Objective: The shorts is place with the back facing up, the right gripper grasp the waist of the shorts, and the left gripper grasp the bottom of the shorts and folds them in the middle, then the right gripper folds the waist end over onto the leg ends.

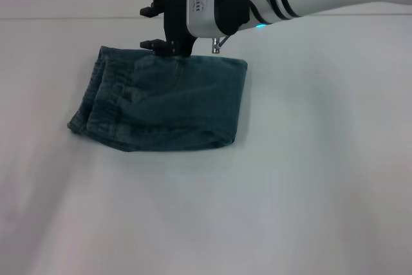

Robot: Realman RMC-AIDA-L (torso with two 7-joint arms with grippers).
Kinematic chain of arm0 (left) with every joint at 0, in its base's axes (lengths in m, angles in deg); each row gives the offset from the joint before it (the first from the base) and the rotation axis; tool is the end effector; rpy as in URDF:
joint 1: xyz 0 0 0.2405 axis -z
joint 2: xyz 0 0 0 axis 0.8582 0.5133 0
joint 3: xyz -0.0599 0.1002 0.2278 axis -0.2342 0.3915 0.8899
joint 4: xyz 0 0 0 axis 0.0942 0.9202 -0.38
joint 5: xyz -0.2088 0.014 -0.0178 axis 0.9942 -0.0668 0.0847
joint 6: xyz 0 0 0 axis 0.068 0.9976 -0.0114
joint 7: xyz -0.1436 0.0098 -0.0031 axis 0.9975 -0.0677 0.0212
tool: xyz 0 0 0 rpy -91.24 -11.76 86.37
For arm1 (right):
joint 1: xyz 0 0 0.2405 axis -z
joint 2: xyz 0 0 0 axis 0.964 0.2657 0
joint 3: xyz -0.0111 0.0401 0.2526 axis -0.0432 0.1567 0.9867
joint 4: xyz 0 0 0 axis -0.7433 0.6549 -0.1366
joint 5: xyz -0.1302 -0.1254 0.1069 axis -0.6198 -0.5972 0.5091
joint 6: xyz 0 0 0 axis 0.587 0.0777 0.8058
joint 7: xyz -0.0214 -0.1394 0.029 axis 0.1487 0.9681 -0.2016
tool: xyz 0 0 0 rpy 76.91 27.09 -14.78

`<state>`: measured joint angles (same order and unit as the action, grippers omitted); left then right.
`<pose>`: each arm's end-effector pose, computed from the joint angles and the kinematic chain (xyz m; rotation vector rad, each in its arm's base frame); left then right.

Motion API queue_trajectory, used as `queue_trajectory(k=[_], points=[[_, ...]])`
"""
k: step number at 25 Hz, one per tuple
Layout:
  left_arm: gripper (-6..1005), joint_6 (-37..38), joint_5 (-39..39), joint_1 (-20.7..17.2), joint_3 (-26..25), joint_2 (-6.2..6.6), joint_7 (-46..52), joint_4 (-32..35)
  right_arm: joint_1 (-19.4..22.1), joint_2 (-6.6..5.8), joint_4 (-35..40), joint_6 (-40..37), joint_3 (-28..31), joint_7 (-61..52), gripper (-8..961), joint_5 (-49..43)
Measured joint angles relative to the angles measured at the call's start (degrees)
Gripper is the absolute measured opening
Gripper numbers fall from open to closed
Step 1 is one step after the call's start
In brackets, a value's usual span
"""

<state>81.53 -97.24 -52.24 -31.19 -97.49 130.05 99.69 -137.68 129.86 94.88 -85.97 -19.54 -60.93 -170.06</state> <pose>-0.3716 0.2189 0.0174 -1.6179 -0.8428 -1.0302 0.0646 0.4509 -0.0907 -2.6587 -0.5435 0.0651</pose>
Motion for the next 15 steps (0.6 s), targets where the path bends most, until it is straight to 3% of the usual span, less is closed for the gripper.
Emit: queue_trajectory(k=[5, 7, 10, 15], points=[[38, 0.21, -0.60, 0.48, 0.21, 0.13, -0.18, 0.23, 2.70, -0.22, 1.88, -0.17, 0.13, 0.48, 514, 2.62], [39, 0.84, -1.74, 0.60, 0.24, 0.21, -0.34, 0.63, 5.60, -0.30, 5.04, -1.10, 0.24, -1.27, 607, 3.35], [42, 2.56, -5.45, 1.09, 0.33, 0.48, -0.44, 1.79, 12.10, -0.43, 11.40, -2.89, 0.41, -4.80, 746, 5.24], [68, 6.15, -12.46, 1.92, 0.36, 0.75, 0.14, 5.17, 25.36, -0.71, 21.23, -8.62, 0.80, -10.05, 894, 11.89]])
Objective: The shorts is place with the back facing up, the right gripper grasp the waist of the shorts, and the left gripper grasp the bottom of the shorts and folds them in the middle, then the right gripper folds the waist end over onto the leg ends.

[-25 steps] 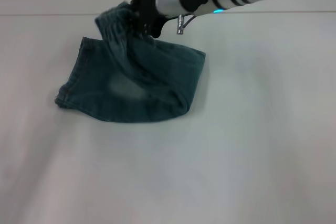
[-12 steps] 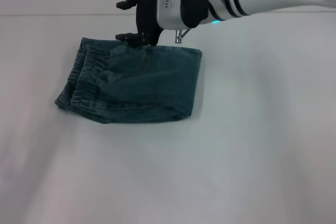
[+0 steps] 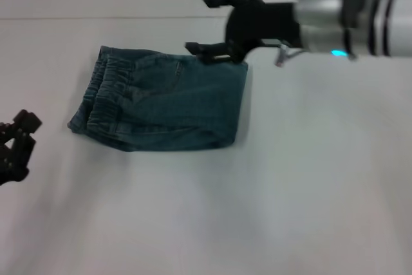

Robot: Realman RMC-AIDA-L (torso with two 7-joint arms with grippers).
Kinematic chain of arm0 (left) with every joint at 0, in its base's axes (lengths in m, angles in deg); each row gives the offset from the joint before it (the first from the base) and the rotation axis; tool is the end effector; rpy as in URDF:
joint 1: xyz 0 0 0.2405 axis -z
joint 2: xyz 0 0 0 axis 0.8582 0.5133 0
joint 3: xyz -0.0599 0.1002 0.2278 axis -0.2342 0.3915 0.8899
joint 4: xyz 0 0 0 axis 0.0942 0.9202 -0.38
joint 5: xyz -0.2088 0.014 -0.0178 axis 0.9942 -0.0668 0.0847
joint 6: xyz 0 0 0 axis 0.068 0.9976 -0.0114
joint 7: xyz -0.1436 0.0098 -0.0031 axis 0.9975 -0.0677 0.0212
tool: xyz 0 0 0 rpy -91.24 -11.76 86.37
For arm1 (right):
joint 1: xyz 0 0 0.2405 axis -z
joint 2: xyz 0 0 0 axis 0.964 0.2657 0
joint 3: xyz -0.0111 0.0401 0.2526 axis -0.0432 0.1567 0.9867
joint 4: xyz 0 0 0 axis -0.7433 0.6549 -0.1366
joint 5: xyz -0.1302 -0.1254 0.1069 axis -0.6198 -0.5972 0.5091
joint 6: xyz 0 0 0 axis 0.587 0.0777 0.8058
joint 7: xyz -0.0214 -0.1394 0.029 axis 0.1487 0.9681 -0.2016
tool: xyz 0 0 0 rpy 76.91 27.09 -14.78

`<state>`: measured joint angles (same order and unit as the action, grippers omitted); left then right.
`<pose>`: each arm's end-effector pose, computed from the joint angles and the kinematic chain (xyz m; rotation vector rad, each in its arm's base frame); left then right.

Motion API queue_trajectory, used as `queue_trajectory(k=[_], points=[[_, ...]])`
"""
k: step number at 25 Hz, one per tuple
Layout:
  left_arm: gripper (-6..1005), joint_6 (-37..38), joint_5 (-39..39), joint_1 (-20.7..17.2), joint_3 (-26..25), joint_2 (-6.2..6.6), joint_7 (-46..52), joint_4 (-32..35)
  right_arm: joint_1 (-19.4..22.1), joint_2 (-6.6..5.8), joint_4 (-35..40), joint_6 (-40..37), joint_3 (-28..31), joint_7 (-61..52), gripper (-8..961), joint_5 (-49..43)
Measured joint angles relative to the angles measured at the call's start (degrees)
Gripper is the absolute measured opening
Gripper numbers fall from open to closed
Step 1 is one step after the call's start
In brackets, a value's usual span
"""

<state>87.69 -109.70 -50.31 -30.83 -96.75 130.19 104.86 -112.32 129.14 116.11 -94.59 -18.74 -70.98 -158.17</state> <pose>-0.3475 0.2259 0.0133 -1.9210 -0.6885 -1.0242 0.1366 0.4116 -0.0345 -2.6018 -0.0267 0.4472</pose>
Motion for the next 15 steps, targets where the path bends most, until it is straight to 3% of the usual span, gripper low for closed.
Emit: queue_trajectory(k=[5, 8, 15], points=[[177, 2.20, -8.60, 1.74, 0.00, 0.81, 6.15, 3.80, 12.40, -0.05, 4.01, -7.28, 0.80, -1.44, 916, 6.11], [250, 4.90, -17.65, 4.31, -0.13, 2.21, 12.43, 6.42, 17.85, 0.00, 4.75, -10.64, 0.82, -0.96, 919, 7.44], [397, 8.39, -25.85, 6.43, -0.35, 3.40, 13.92, 9.19, 24.67, 0.21, 0.64, -17.14, 1.49, 5.58, 927, 9.30]])
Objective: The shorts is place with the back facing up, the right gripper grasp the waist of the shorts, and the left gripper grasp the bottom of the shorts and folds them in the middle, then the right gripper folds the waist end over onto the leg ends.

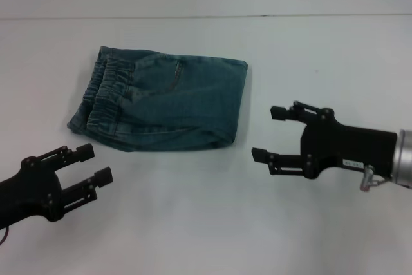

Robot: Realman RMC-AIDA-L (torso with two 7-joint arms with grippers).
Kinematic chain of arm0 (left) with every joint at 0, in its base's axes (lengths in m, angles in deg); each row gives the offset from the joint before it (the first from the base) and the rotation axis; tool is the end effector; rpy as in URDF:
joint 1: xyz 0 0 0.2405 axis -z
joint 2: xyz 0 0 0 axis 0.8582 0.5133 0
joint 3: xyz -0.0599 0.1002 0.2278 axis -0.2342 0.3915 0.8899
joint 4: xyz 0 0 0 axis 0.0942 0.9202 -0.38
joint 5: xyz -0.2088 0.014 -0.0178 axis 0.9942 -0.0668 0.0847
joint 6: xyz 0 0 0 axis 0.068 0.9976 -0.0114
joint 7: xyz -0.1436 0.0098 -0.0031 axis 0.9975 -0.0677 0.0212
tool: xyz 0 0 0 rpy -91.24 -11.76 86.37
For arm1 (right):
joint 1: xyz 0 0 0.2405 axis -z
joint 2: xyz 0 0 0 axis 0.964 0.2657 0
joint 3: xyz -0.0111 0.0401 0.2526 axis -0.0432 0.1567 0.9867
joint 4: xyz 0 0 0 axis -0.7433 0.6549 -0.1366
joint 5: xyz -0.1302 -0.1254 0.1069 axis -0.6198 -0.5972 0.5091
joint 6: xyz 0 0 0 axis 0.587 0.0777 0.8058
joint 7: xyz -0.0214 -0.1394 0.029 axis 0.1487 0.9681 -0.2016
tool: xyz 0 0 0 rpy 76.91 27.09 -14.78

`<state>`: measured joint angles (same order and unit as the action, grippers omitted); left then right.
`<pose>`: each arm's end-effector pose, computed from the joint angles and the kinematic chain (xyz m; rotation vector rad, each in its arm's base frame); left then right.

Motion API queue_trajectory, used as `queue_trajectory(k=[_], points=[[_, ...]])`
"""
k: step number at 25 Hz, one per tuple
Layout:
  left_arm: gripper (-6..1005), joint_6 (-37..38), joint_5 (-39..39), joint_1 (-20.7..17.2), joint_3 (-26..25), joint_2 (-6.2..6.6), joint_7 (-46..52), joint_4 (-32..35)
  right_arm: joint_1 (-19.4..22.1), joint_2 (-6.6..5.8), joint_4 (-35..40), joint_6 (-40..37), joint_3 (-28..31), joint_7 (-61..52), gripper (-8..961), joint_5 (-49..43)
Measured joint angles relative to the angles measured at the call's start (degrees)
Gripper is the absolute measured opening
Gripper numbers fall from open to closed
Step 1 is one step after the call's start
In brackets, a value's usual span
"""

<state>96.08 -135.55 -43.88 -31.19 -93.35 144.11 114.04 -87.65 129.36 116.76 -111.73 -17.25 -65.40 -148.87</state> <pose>-0.3284 0.2369 0.0144 -2.4714 -0.7247 -0.9073 0.2535 0.2979 -0.0302 -2.6491 0.3818 0.6541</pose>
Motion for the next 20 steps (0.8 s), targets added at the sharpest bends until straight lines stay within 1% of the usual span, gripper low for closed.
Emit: queue_trajectory(k=[3, 8, 13, 20], points=[[460, 0.46, -1.57, 0.10, -0.13, 0.22, 0.00, 1.17, 1.53, -0.17, -1.24, -2.05, 1.05, 1.21, 927, 1.06], [696, -0.21, -2.00, -0.06, -1.11, 0.63, -0.02, 2.06, 2.43, -0.21, -3.29, -1.83, 2.08, 4.04, 927, 0.94], [882, -0.98, -2.06, -0.23, -1.70, 0.76, -0.22, 2.23, 1.80, -0.20, -7.16, -1.86, 3.50, 7.72, 927, 1.19], [877, -0.29, -2.61, -0.93, -1.75, 0.65, -0.18, 2.98, 1.90, 0.02, -8.09, -2.51, 4.73, 10.14, 927, 2.26]])
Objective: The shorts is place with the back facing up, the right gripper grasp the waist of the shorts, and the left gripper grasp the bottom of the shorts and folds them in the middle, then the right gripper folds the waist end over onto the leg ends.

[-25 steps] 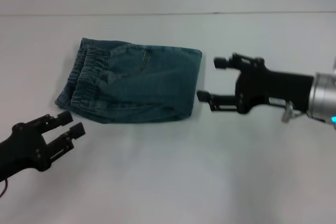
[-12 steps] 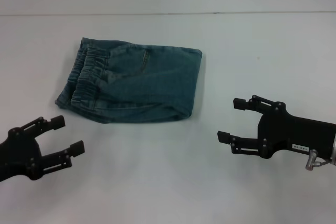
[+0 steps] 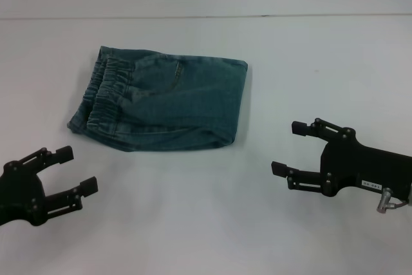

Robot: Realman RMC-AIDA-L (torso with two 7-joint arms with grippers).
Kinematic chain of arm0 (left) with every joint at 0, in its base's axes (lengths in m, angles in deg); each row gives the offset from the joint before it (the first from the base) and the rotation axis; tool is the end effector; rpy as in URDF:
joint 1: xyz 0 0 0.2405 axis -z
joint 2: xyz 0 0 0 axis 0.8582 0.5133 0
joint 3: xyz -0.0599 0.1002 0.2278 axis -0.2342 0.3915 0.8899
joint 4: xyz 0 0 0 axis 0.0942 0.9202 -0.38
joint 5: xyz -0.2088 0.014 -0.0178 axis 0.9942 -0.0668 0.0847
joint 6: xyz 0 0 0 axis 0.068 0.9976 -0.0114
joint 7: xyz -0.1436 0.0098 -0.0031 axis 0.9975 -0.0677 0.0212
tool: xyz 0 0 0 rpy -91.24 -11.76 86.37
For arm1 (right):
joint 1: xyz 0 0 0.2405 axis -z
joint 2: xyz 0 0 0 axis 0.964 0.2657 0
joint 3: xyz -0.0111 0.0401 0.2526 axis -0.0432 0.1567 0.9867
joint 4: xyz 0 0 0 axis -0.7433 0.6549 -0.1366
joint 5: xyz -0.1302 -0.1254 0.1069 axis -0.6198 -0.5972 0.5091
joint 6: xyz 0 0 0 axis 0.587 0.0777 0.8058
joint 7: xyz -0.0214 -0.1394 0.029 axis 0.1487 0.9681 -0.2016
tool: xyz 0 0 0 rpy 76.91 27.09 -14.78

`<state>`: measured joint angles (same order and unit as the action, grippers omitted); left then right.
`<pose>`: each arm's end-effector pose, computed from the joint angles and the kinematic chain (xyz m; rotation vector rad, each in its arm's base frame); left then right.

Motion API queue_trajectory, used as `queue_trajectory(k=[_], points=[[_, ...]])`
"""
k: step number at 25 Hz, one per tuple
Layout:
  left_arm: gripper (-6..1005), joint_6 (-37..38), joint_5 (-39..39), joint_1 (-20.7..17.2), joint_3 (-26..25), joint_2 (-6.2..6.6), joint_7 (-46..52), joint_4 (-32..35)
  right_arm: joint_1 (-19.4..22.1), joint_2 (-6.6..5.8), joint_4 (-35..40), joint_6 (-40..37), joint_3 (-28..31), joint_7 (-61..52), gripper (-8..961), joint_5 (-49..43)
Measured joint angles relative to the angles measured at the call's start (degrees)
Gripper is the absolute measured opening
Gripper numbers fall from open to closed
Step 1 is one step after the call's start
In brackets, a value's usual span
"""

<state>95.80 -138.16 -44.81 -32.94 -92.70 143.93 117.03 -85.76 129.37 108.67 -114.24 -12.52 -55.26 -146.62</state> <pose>-0.3404 0.2334 0.0272 -2.4685 -0.7102 -0.8075 0.2871 0.2777 -0.0312 -2.5818 0.3989 0.6705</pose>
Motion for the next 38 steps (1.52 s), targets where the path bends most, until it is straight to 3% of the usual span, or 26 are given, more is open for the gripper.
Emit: queue_trajectory(k=[21, 38], points=[[877, 4.31, -4.33, 0.52, -0.11, 0.98, 3.48, 2.74, -0.54, -0.40, -0.09, -6.07, 0.56, 2.34, 927, -3.17], [877, 3.73, -8.36, 2.17, -0.71, 2.18, 5.19, 3.75, -9.29, -0.29, -3.68, -5.26, -0.79, 1.76, 927, -7.45]])
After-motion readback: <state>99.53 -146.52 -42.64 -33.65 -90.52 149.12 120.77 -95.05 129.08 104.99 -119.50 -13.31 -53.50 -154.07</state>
